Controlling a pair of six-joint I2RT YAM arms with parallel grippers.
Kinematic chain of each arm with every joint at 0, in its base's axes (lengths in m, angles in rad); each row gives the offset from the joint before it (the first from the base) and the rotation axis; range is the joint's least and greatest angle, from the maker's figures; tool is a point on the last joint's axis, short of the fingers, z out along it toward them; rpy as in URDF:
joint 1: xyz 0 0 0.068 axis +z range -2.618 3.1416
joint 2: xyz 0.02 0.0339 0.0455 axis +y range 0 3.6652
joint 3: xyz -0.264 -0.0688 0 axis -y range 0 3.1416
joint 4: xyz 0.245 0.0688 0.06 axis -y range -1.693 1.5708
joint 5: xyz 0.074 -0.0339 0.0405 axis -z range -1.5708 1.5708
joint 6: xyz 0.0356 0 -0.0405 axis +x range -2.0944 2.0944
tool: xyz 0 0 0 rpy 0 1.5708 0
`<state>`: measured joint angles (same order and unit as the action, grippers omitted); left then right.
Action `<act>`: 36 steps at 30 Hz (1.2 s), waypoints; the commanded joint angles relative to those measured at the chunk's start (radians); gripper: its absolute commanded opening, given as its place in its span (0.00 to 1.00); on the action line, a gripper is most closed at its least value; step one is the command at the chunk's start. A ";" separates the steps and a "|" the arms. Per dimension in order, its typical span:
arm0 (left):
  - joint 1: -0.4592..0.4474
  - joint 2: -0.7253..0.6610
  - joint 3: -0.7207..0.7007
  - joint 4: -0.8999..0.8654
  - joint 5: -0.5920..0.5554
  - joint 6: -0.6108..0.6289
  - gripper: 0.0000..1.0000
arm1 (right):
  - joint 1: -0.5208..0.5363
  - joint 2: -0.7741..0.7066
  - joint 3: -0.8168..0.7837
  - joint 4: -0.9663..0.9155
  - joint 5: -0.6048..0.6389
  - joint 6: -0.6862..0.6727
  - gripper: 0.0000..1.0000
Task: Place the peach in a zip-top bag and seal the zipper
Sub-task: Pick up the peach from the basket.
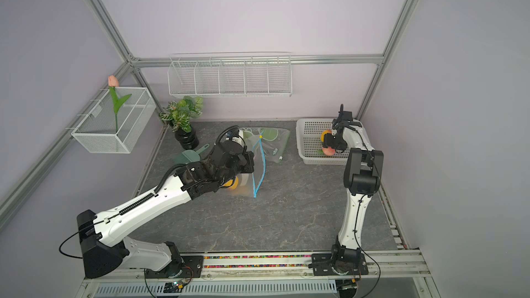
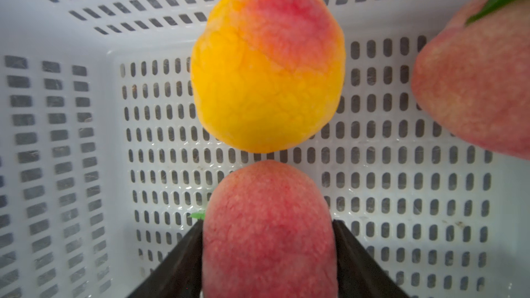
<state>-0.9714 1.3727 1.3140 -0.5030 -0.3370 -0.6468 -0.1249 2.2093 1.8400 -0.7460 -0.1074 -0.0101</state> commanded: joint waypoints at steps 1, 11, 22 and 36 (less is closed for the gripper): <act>0.000 -0.011 -0.010 -0.013 -0.019 -0.001 0.00 | -0.006 -0.046 -0.028 -0.009 -0.051 0.012 0.63; 0.000 -0.004 -0.004 -0.009 -0.017 0.002 0.00 | -0.021 -0.292 -0.237 0.141 -0.163 0.080 0.63; 0.000 0.009 0.001 0.020 0.003 -0.004 0.00 | 0.005 -0.647 -0.515 0.346 -0.351 0.199 0.64; 0.000 0.062 0.016 0.046 0.026 -0.028 0.00 | 0.194 -0.983 -0.751 0.538 -0.546 0.351 0.64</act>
<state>-0.9714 1.4170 1.3144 -0.4786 -0.3145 -0.6521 0.0383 1.2774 1.1294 -0.2993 -0.5812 0.2607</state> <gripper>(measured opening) 0.046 0.644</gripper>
